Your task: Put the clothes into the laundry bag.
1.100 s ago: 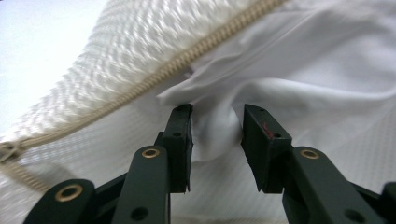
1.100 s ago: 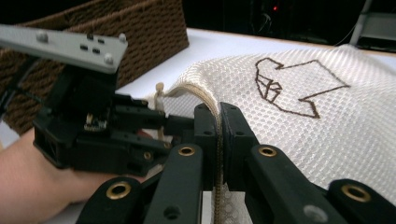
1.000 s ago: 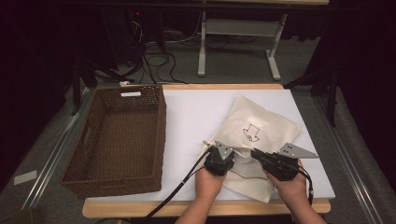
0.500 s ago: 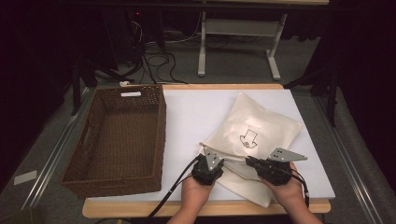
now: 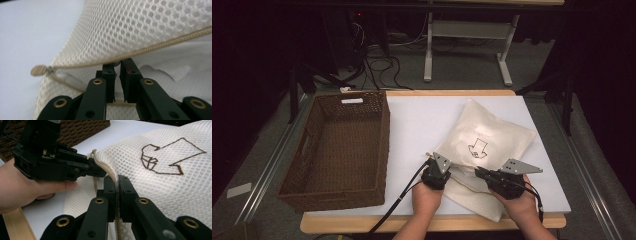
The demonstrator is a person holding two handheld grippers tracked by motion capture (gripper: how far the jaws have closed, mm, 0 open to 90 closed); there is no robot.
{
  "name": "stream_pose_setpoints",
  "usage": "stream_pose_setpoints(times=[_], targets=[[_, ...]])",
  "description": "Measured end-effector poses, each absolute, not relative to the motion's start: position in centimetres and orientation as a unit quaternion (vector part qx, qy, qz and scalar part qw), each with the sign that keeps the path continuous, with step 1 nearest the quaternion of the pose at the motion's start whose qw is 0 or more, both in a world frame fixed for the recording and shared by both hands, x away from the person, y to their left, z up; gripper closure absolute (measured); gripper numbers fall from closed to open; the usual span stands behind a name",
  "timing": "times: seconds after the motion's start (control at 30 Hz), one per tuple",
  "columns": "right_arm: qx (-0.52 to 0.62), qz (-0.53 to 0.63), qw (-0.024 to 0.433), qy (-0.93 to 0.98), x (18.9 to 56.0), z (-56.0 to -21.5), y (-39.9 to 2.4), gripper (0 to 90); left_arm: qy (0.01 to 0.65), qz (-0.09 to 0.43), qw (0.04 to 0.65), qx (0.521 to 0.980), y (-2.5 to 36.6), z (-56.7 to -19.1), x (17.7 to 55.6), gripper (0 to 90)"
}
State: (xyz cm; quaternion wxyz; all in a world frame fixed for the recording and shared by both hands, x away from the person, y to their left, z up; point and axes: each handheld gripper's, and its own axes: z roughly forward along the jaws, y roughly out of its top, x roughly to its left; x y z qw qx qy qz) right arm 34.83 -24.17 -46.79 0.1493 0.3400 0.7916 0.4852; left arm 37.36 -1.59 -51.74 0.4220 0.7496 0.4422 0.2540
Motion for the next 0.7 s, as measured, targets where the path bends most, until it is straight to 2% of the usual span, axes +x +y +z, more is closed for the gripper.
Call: stream_pose_setpoints(times=[0.2,0.7], targets=[[0.341,0.492,0.150,0.786,34.9,-46.6,-24.4,86.9,0.432,0.236,0.450,0.745,-1.3,-51.7,36.9,89.7],[0.346,0.505,0.149,0.776,35.0,-46.2,-24.5,86.9,0.422,0.218,0.469,0.745,-2.8,-51.0,37.6,89.9]])
